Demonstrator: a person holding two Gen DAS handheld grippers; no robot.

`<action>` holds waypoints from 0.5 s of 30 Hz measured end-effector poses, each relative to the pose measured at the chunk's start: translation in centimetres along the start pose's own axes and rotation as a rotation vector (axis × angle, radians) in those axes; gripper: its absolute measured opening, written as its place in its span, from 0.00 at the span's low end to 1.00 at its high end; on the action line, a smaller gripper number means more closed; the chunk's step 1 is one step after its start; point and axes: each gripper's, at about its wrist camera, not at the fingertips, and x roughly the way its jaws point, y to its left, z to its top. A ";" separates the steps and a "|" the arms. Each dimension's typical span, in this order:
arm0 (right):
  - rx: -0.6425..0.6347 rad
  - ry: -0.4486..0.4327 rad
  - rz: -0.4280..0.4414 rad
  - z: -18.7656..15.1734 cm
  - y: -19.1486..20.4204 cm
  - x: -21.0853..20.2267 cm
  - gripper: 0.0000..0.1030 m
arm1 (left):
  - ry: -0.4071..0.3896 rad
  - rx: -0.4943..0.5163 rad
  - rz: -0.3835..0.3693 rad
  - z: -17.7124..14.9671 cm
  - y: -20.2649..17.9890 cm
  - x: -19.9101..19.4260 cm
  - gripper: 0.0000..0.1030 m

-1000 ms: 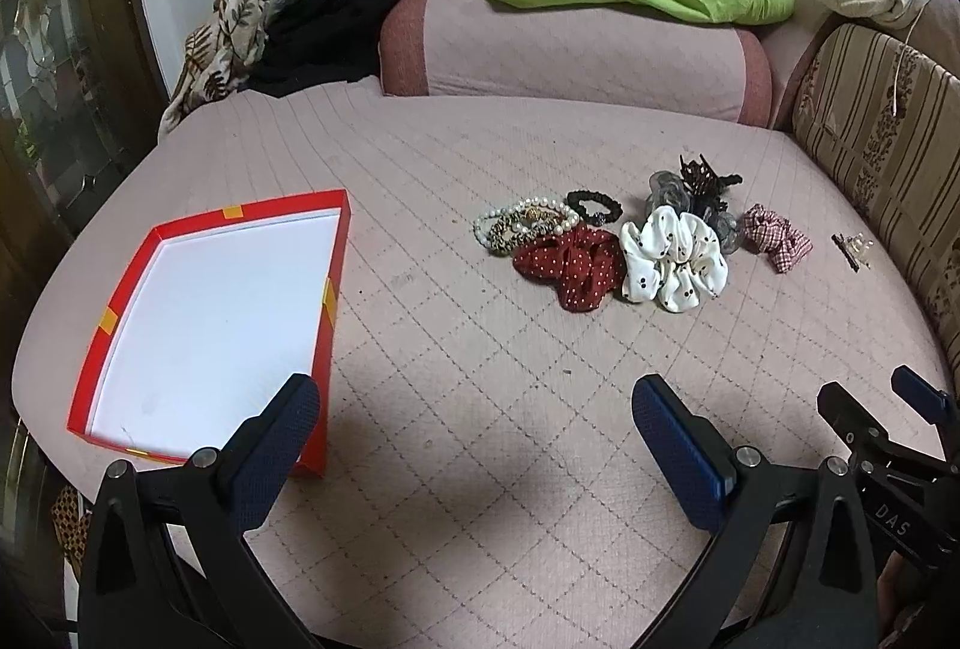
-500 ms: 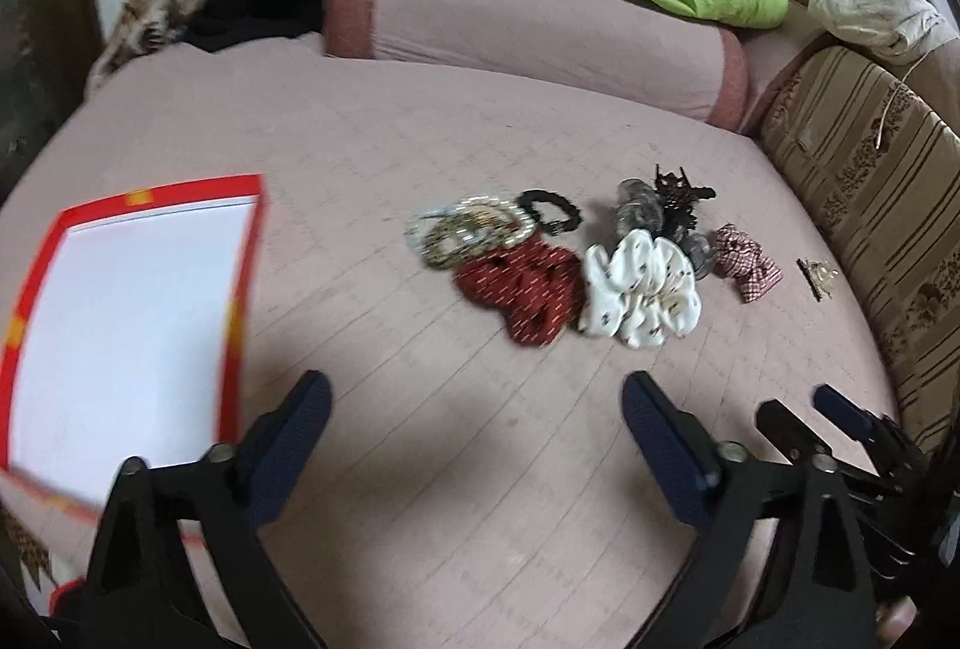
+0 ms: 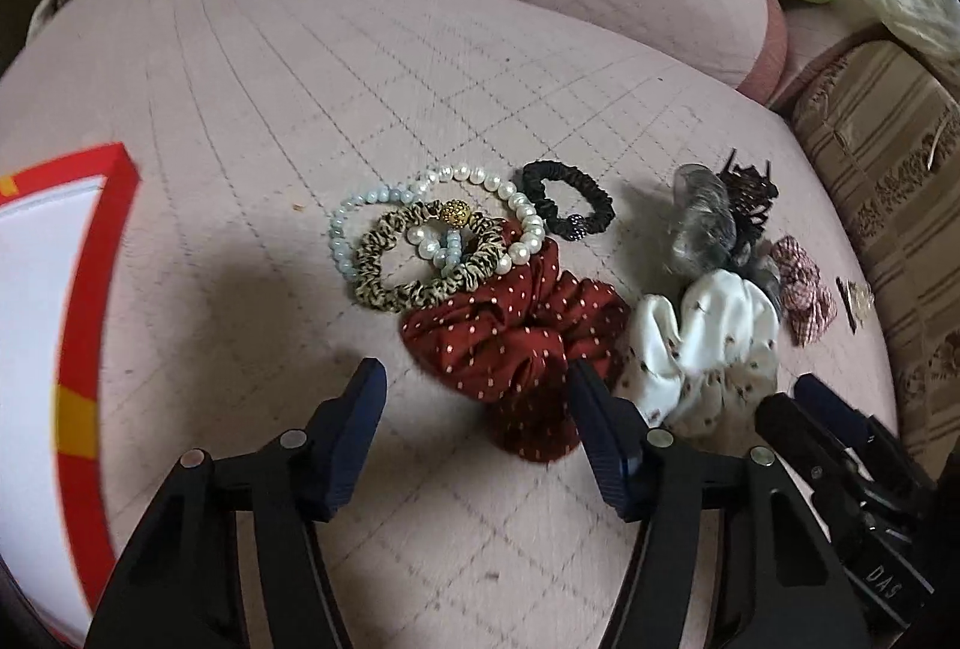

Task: Organize jewelry
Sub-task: 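Grasp the red polka-dot scrunchie with left tool while right tool grasps white cherry-print scrunchie, then carry both scrunchies into the red-framed tray and open both tools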

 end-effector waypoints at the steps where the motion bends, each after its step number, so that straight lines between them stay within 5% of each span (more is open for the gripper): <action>1: 0.000 0.004 0.001 0.1 0.0 0.3 0.68 | 0.004 -0.012 -0.014 0.1 0.2 0.4 0.59; 4: -0.001 0.021 0.001 0.4 0.3 1.5 0.49 | 0.015 -0.025 -0.024 0.2 0.0 1.2 0.47; 7: 0.000 0.044 0.009 0.4 0.4 2.5 0.21 | 0.023 -0.002 -0.022 0.1 -0.8 1.5 0.12; 10: 0.013 0.051 0.019 0.3 0.4 2.6 0.11 | 0.019 -0.001 -0.014 0.0 -1.4 1.0 0.08; 15: 0.008 0.019 0.036 -0.1 1.0 0.1 0.09 | -0.039 0.032 -0.023 -1.0 -2.0 -3.4 0.08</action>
